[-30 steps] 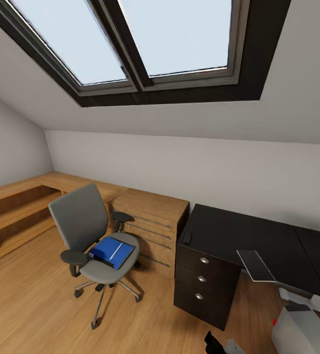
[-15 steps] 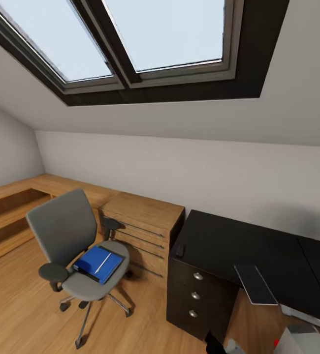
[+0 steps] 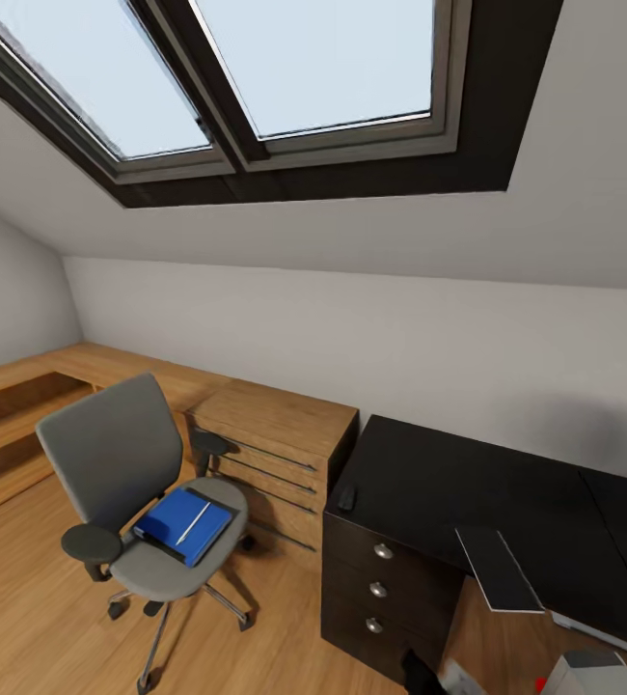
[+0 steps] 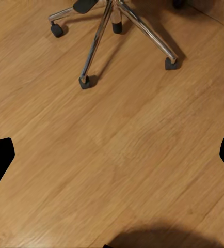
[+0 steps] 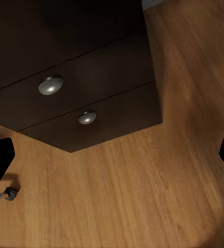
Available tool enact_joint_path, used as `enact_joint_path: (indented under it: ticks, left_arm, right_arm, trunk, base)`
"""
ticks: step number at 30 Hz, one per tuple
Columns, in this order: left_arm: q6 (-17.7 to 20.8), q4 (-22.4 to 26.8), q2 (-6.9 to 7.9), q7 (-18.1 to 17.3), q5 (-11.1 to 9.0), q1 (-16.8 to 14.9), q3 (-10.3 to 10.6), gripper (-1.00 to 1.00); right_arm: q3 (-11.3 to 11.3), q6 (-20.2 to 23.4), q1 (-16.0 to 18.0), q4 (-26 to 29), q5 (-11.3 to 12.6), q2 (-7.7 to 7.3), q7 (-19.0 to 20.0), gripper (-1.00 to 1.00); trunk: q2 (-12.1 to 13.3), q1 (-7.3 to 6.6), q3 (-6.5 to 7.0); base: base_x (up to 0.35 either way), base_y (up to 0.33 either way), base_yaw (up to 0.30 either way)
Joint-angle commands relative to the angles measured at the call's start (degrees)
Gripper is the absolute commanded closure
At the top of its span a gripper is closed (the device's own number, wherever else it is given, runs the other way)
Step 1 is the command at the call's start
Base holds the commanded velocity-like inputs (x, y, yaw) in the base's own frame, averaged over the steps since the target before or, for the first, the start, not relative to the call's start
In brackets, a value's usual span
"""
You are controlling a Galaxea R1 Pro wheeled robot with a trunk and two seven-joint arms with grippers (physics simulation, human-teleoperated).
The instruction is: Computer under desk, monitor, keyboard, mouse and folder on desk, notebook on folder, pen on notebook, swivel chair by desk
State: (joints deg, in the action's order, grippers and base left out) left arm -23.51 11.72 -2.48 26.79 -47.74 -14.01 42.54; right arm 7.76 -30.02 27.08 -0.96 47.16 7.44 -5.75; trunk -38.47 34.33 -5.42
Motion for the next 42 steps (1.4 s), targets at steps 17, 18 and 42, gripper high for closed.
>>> enact_joint_path:
  ticks: [17, 18, 42]
  left_arm:
    - [4.71, 19.38, 2.51, 0.78, 0.02, -0.06, 1.03, -1.00]
    - [6.23, 21.87, 3.27, 1.01, 0.04, -0.06, 1.11, -1.00]
    - [40.27, 66.71, 15.93, 15.37, -14.94, -0.06, -10.32, -1.00]
  right_arm:
    - [7.03, 7.02, 0.14, 19.89, -14.67, -0.02, -3.77, -1.00]
    - [7.11, 8.82, 0.15, 21.78, -15.21, -0.06, -4.39, -1.00]
    - [0.34, 46.20, 0.12, 53.69, -18.59, -7.36, -6.83, -1.00]
  trunk:
    - [-0.09, 0.02, -0.10]
    - [-0.09, 0.02, -0.10]
    - [-0.09, 0.02, -0.10]
  base:
    - [0.002, -0.002, 0.000]
    - [0.000, 0.000, 0.000]
    - [0.019, 0.000, 0.000]
